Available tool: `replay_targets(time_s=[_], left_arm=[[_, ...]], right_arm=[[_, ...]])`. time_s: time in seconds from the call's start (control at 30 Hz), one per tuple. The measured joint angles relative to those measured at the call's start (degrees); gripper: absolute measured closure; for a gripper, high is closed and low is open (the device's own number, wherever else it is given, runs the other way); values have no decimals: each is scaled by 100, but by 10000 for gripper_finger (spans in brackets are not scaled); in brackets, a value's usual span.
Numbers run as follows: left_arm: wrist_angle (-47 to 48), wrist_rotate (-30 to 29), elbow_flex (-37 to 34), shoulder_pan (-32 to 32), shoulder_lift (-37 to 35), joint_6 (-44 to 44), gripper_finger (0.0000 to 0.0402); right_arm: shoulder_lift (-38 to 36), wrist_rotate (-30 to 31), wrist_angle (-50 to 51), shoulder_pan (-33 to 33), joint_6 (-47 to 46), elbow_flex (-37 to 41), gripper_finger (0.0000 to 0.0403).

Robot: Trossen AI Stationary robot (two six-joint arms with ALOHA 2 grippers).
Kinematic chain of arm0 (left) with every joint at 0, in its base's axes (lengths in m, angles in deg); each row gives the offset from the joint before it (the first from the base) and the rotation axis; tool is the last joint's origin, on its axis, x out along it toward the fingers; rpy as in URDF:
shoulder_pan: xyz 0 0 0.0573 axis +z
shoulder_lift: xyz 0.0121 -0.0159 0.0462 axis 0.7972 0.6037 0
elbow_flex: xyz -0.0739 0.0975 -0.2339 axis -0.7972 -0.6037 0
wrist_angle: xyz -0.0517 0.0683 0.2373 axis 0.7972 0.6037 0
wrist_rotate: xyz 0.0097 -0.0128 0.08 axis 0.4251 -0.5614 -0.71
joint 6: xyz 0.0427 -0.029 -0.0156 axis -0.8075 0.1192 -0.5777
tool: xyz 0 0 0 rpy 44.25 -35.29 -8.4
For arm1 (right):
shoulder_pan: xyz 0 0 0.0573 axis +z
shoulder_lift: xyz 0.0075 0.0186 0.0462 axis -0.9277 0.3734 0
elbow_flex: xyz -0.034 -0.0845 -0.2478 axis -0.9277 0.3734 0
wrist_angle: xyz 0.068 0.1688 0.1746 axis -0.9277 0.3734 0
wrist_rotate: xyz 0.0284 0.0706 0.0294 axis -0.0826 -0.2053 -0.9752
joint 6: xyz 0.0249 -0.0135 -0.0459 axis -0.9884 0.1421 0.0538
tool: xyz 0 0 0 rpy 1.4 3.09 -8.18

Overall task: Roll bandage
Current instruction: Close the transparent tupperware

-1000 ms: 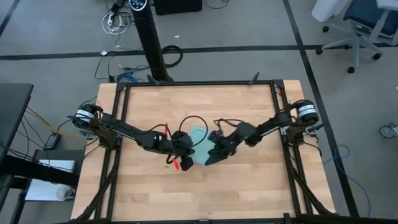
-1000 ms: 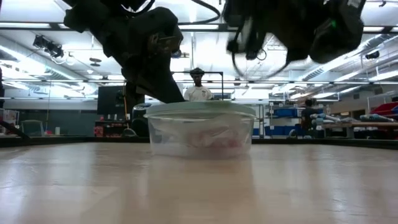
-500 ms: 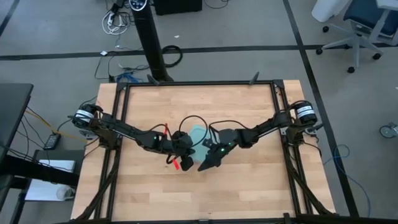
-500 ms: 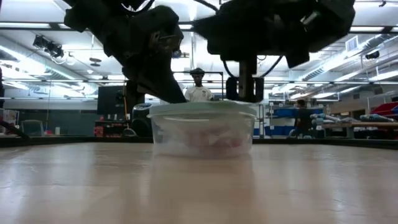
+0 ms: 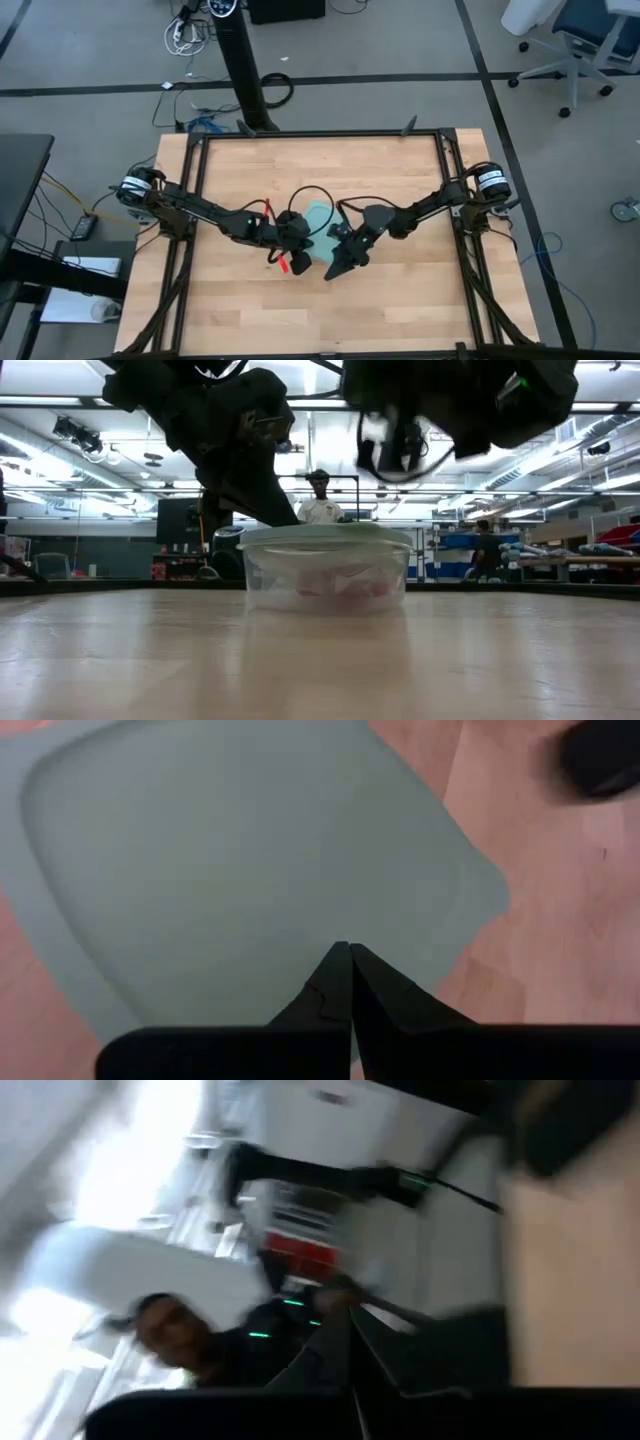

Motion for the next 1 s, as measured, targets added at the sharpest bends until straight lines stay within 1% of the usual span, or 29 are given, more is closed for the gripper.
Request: replay_targets(time_s=[0.03,0.2,0.33,0.47,0.53,0.57,0.63,0.7,0.77,0.87,1.0], left_arm=[[12,12,0,-2,-2,4,396],[66,20,0,-19,-4,104,396],[106,61,3,-33,-5,115,396],[189,77,12,-37,-9,135,396],[213,92,15,-37,-11,166,396],[219,90,15,-37,-13,213,396],[221,90,15,-37,-13,352,396],[209,90,13,-37,-13,556,396],[172,90,12,-37,-13,808,396],[53,104,4,-51,-6,1073,396],[-51,122,-2,-74,-2,1165,396]], right_arm=[[6,8,197,-23,59,82,401],[-27,-124,153,-207,-13,573,398],[-137,-26,155,-418,53,1078,400],[-344,208,347,-586,595,1447,401],[-520,423,495,-608,1192,1573,401],[-608,604,631,-582,1587,1628,401],[-797,1203,1037,-401,2325,1697,401],[-1013,1817,1694,-153,2890,1670,402],[-1172,2453,2575,90,3307,1528,402],[-1417,3320,3755,404,3626,1304,402],[-1729,3908,5244,535,3587,1133,402]])
